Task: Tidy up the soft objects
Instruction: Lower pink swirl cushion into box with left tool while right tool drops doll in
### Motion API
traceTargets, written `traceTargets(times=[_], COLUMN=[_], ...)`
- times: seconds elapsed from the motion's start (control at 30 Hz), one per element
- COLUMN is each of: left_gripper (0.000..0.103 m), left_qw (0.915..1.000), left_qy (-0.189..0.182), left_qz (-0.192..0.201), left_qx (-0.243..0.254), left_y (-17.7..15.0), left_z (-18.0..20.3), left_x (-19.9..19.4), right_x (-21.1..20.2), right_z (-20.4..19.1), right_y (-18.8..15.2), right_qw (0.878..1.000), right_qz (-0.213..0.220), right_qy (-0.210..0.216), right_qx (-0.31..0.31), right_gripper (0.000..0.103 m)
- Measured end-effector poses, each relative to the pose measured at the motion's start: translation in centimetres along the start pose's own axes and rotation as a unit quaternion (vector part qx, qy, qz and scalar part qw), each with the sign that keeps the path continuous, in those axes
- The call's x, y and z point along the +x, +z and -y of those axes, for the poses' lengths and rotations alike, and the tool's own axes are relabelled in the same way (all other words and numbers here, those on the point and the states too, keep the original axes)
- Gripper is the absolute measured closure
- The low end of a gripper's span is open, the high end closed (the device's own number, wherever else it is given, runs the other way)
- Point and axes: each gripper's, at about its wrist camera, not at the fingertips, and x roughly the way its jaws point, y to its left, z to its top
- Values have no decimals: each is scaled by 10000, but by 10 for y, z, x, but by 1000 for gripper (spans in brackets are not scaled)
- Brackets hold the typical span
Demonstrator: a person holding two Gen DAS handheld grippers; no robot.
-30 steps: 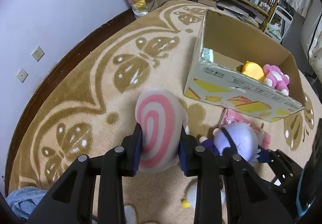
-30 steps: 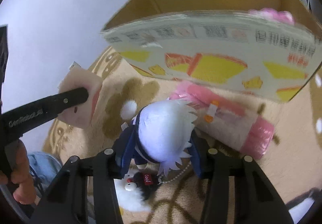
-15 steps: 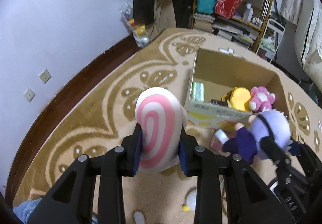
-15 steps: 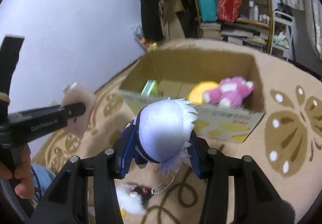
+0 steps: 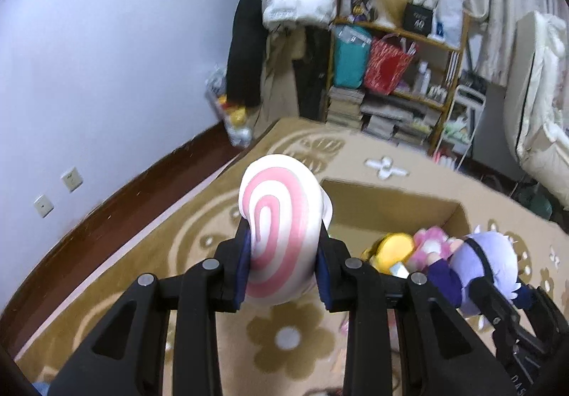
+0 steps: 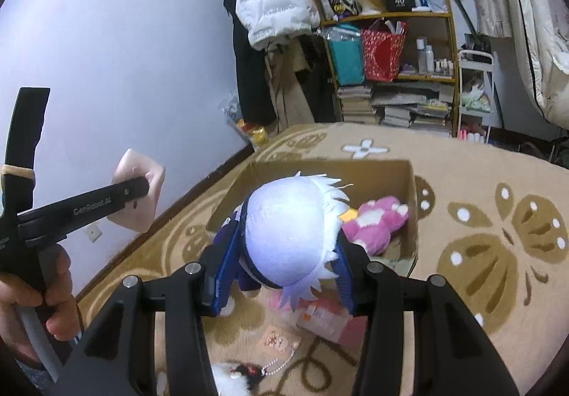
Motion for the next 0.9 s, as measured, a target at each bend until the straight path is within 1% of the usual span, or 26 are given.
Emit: traceTargets(times=[0.1, 0.17, 0.27, 0.5, 0.77, 0.9], left_gripper=[73, 73, 73, 72, 72, 72], left_qw=[9996, 9987, 9972, 9956, 9952, 9949], left_qy=[-76, -99, -92, -12, 53, 43], left_qz=[281, 421, 555, 448, 155, 71], left_qx=[57, 257, 489, 822, 964, 1003], left_y=[2, 3, 1, -6, -16, -19], left_z=[13, 25, 39, 61, 68, 69], left_x=[-3, -3, 1, 23, 53, 63], right_x=[-3, -4, -4, 4, 20, 29], right_z=[3, 6, 11, 26, 34, 40], right_y=[6, 9, 14, 21, 20, 17], right_qw=[9998, 9993, 9988, 9982, 9984, 9986], right_qz=[161, 316, 414, 479, 353, 239], right_qy=[-68, -178, -252, -374, -433, -466], right_qx=[-14, -84, -71, -8, -16, 9], right_gripper=[52, 52, 52, 52, 51, 51])
